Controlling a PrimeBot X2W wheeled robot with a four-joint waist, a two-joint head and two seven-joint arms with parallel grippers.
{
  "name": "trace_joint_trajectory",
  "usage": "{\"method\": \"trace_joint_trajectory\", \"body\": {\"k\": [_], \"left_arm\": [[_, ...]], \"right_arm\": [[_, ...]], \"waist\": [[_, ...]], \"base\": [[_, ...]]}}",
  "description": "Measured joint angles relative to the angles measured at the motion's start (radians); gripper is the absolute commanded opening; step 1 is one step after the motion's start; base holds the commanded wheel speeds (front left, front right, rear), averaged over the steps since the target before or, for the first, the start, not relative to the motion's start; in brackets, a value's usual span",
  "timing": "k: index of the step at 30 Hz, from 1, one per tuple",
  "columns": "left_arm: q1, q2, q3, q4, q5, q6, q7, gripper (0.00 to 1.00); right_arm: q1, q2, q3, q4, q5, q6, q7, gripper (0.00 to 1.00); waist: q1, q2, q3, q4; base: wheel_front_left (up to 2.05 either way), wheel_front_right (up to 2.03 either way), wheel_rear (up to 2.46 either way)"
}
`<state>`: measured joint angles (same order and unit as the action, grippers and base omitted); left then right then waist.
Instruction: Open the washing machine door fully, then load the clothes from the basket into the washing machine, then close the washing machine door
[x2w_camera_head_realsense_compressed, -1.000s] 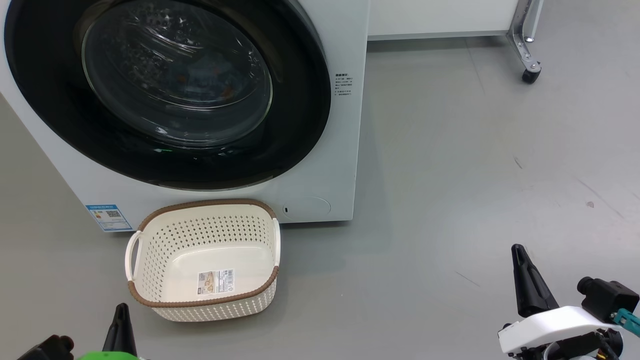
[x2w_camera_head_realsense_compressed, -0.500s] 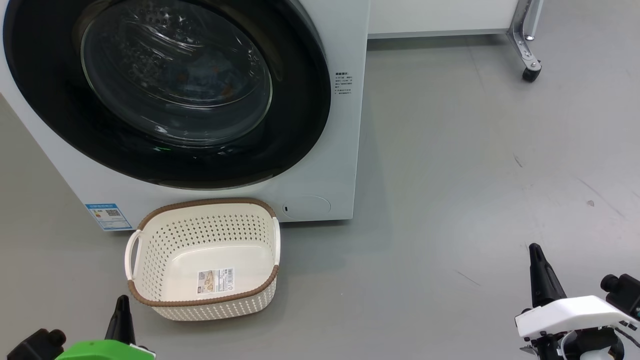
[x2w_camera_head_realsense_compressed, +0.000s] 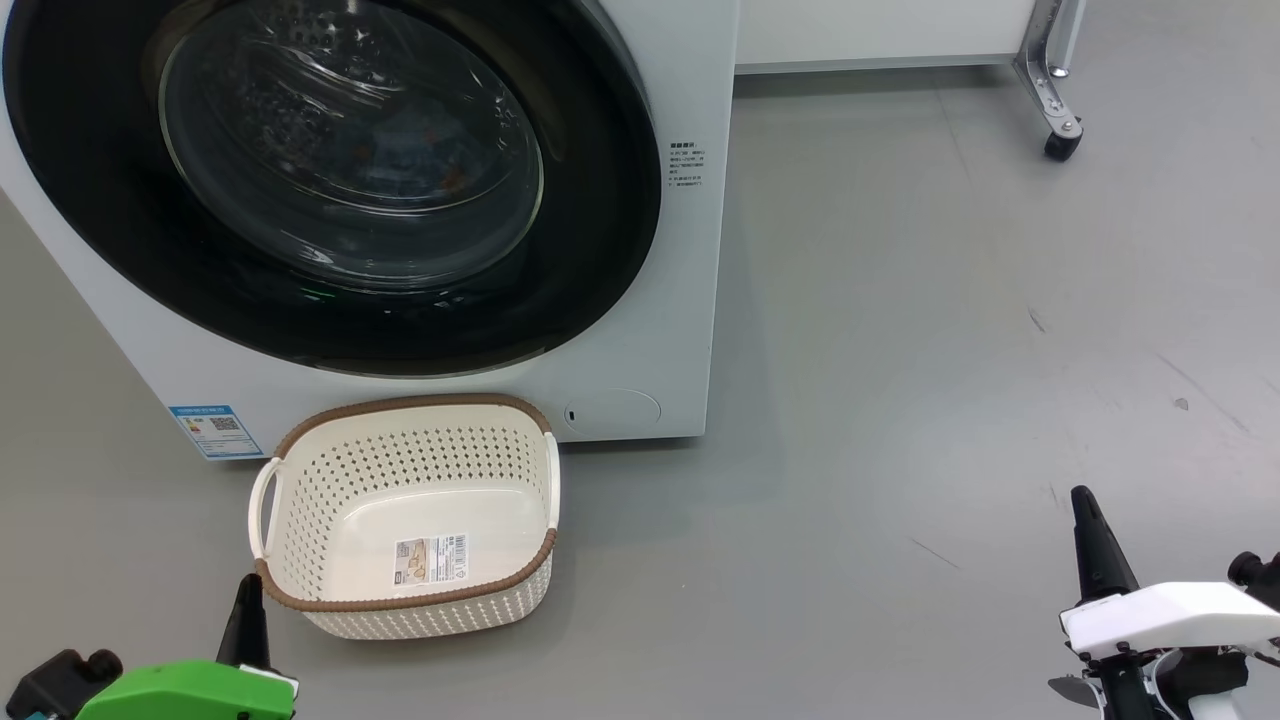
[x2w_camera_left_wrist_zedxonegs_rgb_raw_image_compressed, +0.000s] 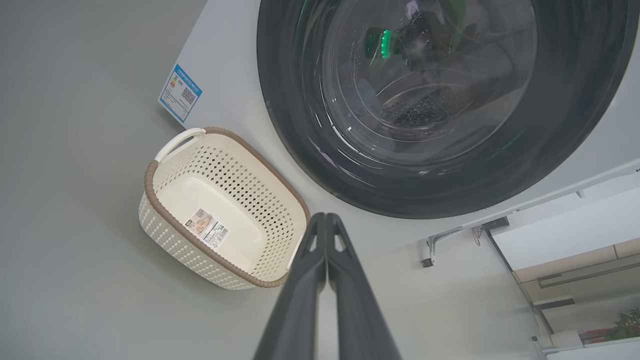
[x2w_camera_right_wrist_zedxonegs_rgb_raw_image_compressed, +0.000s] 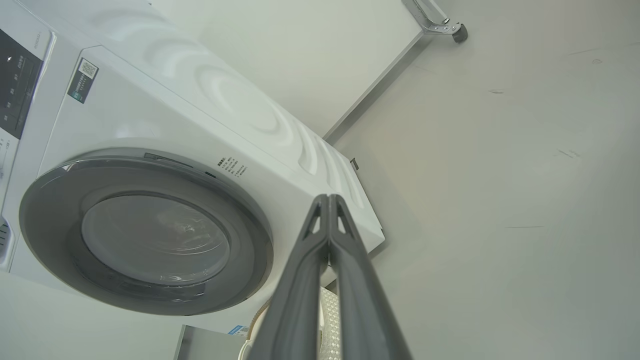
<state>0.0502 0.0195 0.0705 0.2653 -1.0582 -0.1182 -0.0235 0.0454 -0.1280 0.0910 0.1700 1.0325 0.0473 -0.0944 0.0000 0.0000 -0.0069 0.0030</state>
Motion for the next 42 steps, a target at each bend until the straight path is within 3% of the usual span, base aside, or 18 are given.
{"method": "trace_joint_trajectory", "body": {"k": [42], "left_arm": [[-0.104, 0.003, 0.021, 0.013, -0.501, -0.005, 0.135, 0.0]], "right_arm": [[-0.083, 0.027, -0.123, 0.08, 0.601, 0.059, 0.12, 0.0]], "waist": [[0.0, 0.0, 0.01, -0.002]], "base": [[0.0, 0.0, 0.0]]}}
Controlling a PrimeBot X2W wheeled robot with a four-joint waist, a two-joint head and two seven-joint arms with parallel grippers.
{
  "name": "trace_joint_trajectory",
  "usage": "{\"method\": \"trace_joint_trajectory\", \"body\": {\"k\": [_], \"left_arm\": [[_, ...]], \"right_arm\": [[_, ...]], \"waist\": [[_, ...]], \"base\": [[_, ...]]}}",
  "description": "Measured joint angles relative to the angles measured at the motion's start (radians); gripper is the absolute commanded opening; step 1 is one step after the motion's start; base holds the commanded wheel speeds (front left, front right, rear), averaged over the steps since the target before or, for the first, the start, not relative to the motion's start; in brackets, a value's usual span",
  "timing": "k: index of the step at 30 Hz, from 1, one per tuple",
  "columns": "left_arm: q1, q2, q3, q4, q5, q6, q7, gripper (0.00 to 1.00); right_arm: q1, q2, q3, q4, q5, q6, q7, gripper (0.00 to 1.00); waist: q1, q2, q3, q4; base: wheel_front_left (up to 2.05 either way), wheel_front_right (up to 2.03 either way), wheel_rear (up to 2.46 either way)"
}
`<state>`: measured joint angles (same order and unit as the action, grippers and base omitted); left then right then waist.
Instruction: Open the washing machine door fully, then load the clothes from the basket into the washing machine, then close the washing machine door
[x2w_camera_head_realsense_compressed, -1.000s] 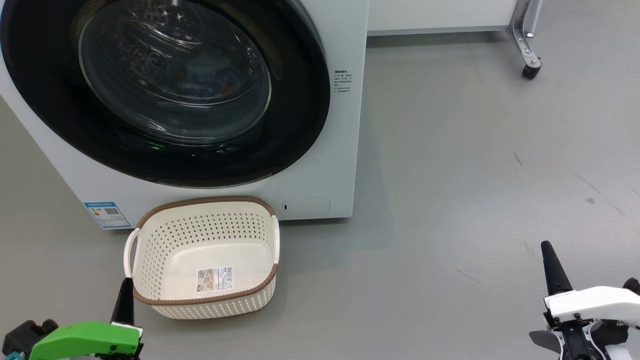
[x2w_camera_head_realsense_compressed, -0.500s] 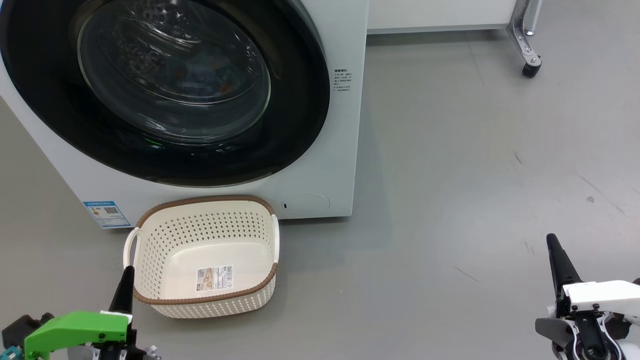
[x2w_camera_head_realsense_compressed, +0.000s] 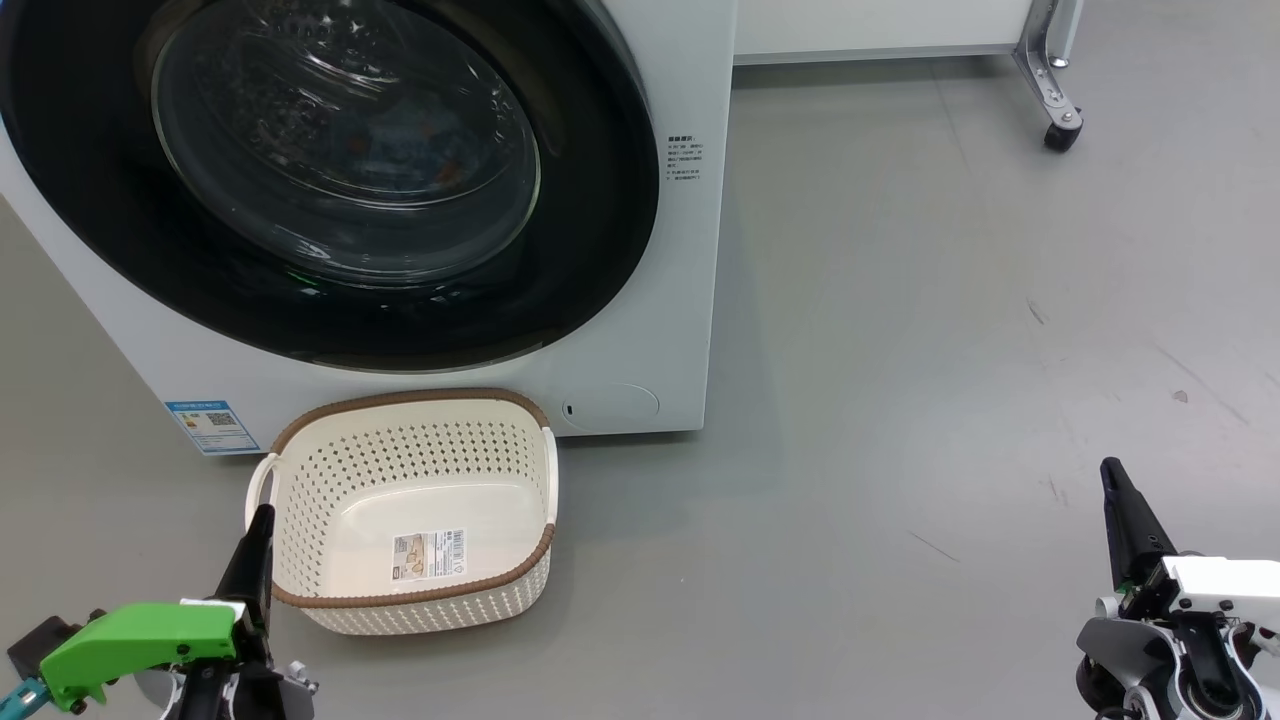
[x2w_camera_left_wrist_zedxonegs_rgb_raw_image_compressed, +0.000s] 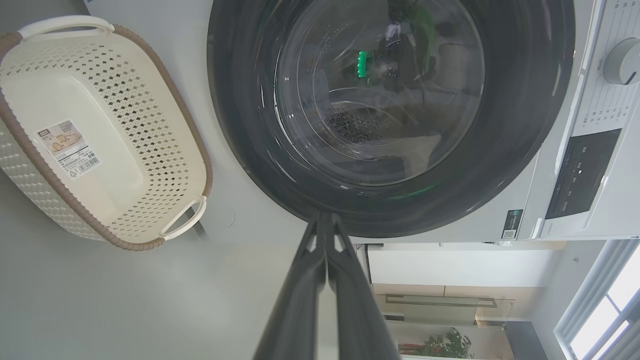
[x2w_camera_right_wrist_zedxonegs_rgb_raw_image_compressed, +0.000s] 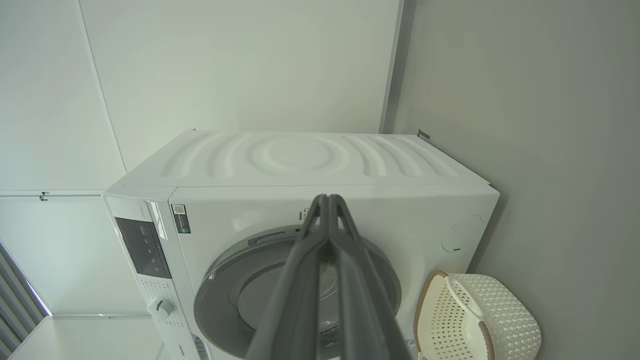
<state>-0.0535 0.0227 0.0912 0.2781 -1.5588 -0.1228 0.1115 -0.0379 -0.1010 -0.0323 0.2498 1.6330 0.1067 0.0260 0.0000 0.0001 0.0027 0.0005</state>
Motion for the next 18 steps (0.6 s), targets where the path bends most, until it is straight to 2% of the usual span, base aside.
{"method": "trace_joint_trajectory", "body": {"k": [3, 18], "left_arm": [[-0.01, 0.0, 0.001, 0.0, -0.034, 0.0, 0.006, 0.0], [-0.011, 0.0, 0.0, 0.0, -0.039, 0.0, 0.009, 0.0]], "right_arm": [[-0.002, 0.002, -0.007, 0.006, 0.039, 0.006, 0.007, 0.0], [-0.015, 0.003, -0.012, 0.015, 0.04, 0.007, 0.012, 0.0]], "waist": [[0.0, 0.0, 0.0, 0.0], [0.0, 0.0, 0.0, 0.0]], "base": [[0.0, 0.0, 0.0], [0.0, 0.0, 0.0]]}}
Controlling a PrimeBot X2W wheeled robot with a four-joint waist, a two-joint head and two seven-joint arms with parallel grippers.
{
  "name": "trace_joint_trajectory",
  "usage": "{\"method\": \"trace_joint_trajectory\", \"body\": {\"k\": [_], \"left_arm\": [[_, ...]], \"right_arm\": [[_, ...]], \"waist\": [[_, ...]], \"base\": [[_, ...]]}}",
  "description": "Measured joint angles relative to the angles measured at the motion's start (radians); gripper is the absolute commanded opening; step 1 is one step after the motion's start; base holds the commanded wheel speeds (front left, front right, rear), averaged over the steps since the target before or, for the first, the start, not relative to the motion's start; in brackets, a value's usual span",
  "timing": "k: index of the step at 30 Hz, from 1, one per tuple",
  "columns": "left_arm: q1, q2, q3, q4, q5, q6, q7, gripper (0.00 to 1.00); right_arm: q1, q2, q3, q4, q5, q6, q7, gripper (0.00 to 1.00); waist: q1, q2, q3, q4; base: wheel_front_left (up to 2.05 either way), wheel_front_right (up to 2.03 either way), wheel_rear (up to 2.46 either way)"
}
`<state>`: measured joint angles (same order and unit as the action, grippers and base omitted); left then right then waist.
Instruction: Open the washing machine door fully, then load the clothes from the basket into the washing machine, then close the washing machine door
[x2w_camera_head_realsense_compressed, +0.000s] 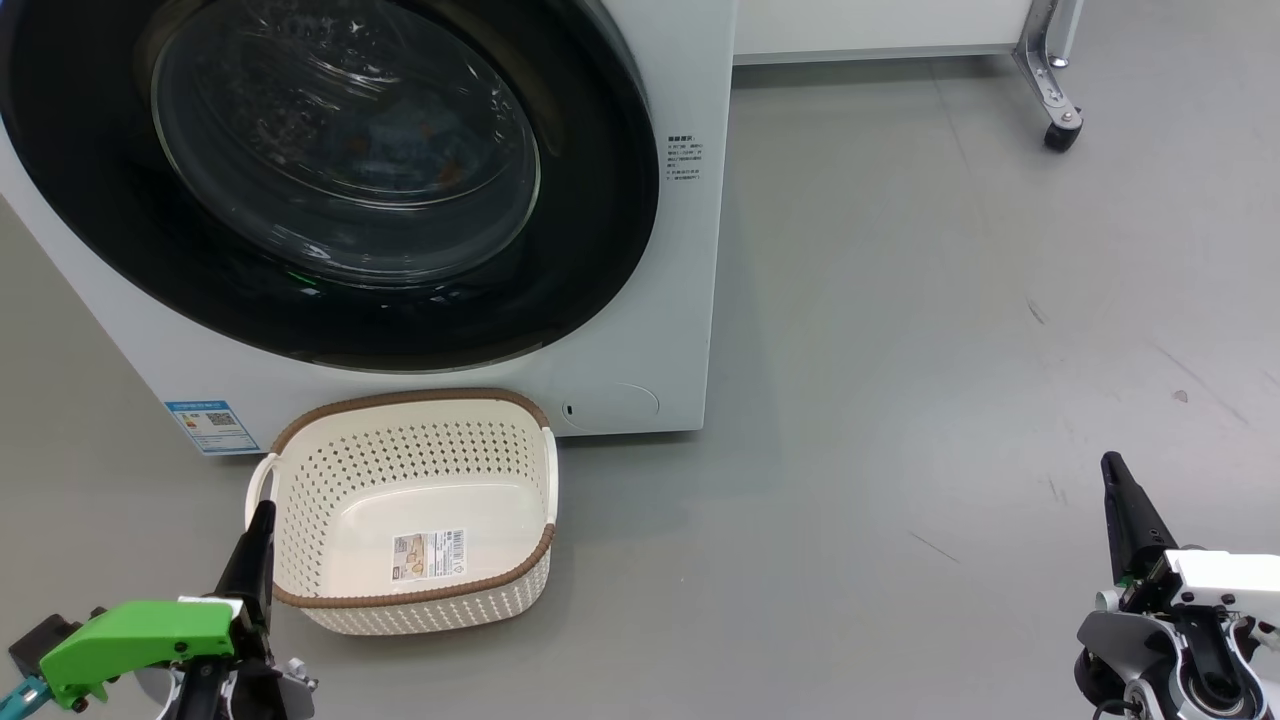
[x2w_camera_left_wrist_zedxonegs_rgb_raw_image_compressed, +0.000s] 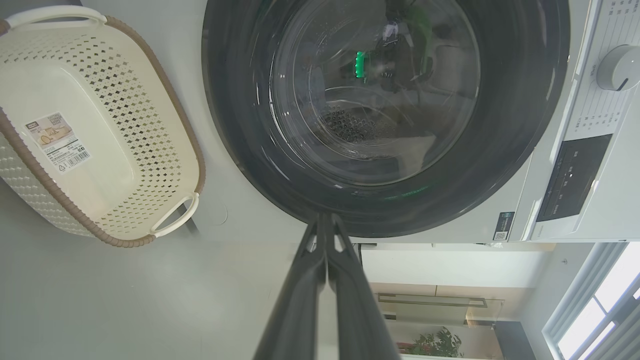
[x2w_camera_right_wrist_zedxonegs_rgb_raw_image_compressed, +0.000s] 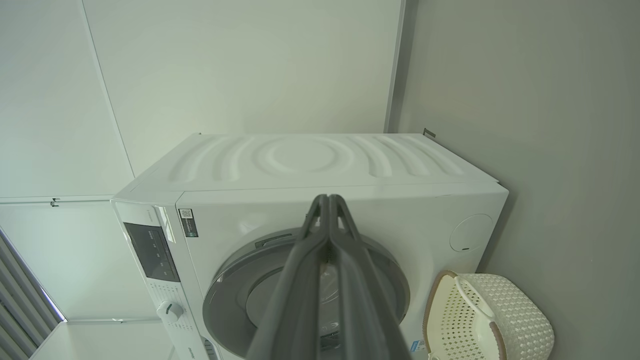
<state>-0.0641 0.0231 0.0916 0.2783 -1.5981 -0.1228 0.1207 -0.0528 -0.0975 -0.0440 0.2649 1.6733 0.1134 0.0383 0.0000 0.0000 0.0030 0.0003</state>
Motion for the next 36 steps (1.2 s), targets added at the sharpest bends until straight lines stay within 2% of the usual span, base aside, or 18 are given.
{"method": "trace_joint_trajectory", "body": {"k": [36], "left_arm": [[0.0, 0.0, -0.001, 0.0, -0.001, 0.0, 0.0, 0.0]], "right_arm": [[-0.001, 0.001, -0.004, 0.008, 0.0, 0.003, 0.001, 0.0]], "waist": [[0.0, 0.0, 0.0, 0.0]], "base": [[0.0, 0.0, 0.0]]}}
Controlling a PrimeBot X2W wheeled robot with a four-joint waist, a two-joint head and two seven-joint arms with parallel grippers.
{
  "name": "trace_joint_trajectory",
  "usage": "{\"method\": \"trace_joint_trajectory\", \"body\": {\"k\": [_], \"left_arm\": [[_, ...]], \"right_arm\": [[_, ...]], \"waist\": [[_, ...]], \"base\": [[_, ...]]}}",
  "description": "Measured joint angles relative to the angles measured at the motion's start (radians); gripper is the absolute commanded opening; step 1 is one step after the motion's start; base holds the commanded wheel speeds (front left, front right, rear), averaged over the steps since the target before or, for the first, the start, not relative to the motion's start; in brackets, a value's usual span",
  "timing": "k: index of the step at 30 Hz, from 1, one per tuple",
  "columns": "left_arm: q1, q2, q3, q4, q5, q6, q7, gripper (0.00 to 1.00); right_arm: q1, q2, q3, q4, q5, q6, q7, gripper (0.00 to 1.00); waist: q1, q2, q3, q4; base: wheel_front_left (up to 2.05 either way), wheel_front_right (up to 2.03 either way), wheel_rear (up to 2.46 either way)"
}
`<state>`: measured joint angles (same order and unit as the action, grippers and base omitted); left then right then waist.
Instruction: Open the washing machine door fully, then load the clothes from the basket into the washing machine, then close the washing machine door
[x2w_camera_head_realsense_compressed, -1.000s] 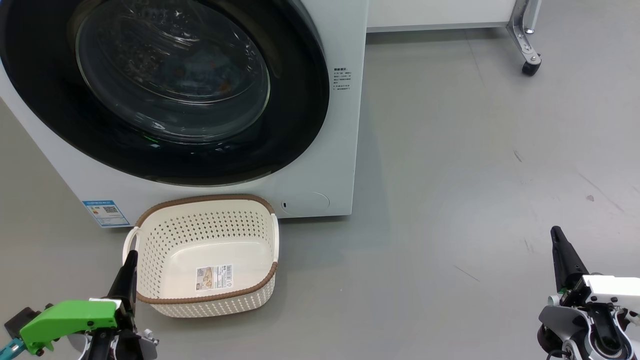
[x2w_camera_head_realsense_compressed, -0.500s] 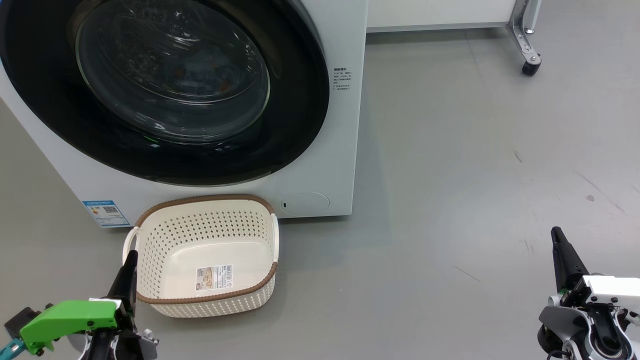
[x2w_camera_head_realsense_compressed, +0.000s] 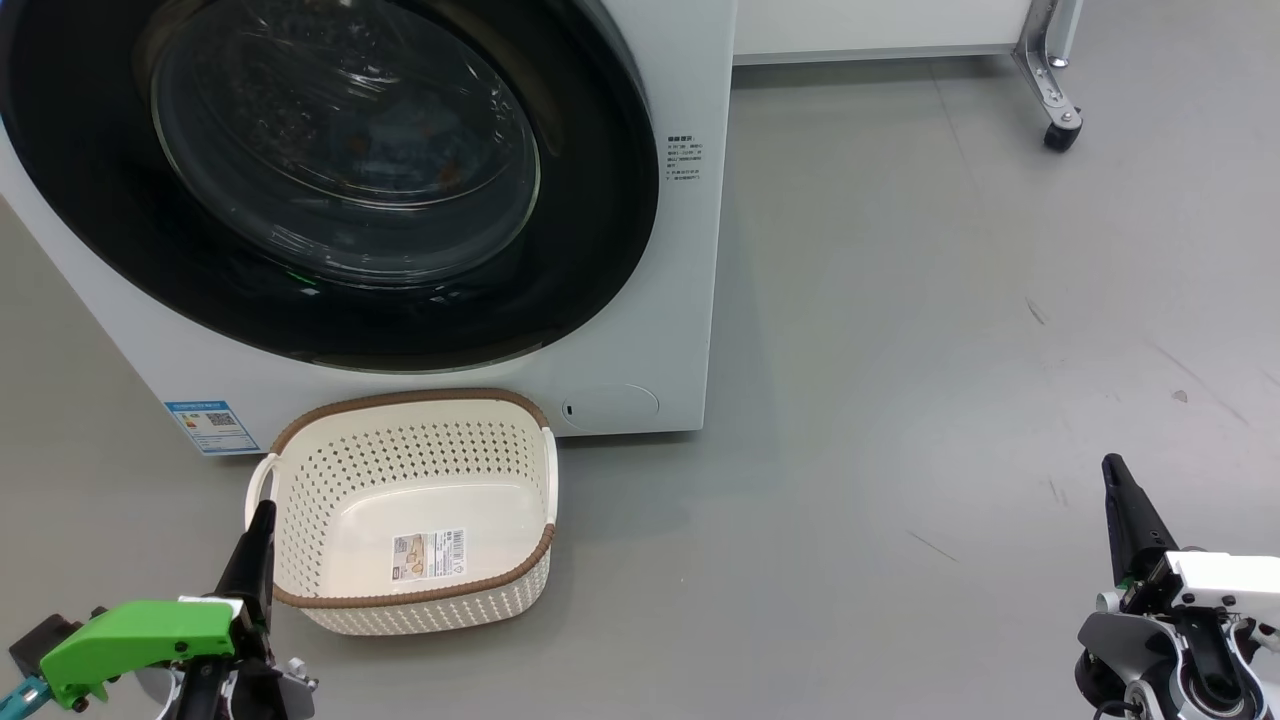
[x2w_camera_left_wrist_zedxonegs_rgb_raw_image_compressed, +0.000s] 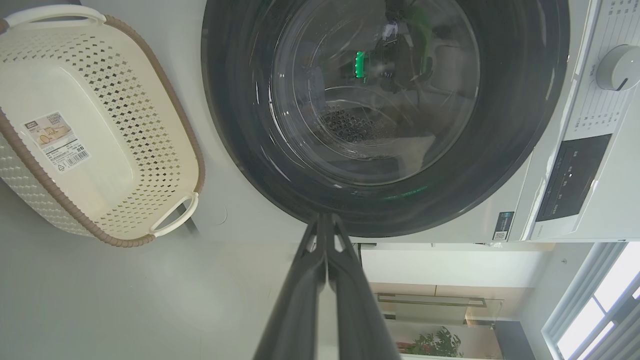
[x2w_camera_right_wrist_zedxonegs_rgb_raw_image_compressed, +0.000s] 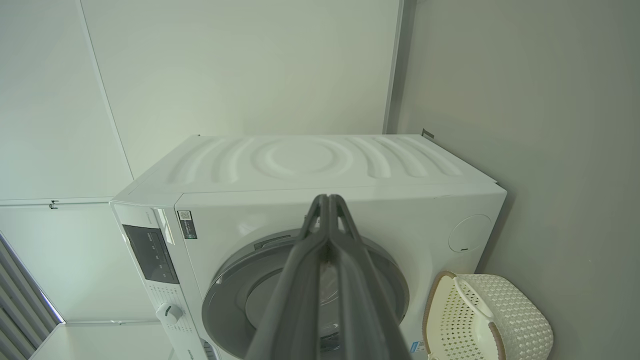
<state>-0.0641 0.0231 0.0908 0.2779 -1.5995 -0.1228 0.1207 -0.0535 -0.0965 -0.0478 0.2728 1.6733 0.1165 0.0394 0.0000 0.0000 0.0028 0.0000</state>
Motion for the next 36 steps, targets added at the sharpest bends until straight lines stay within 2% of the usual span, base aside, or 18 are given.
{"method": "trace_joint_trajectory", "body": {"k": [36], "left_arm": [[0.0, 0.0, -0.001, -0.001, 0.0, 0.0, 0.0, 0.0]], "right_arm": [[-0.001, 0.001, -0.004, 0.005, 0.0, 0.0, 0.0, 0.0]], "waist": [[0.0001, 0.0, 0.0, 0.0]], "base": [[0.0, 0.0, 0.0]]}}
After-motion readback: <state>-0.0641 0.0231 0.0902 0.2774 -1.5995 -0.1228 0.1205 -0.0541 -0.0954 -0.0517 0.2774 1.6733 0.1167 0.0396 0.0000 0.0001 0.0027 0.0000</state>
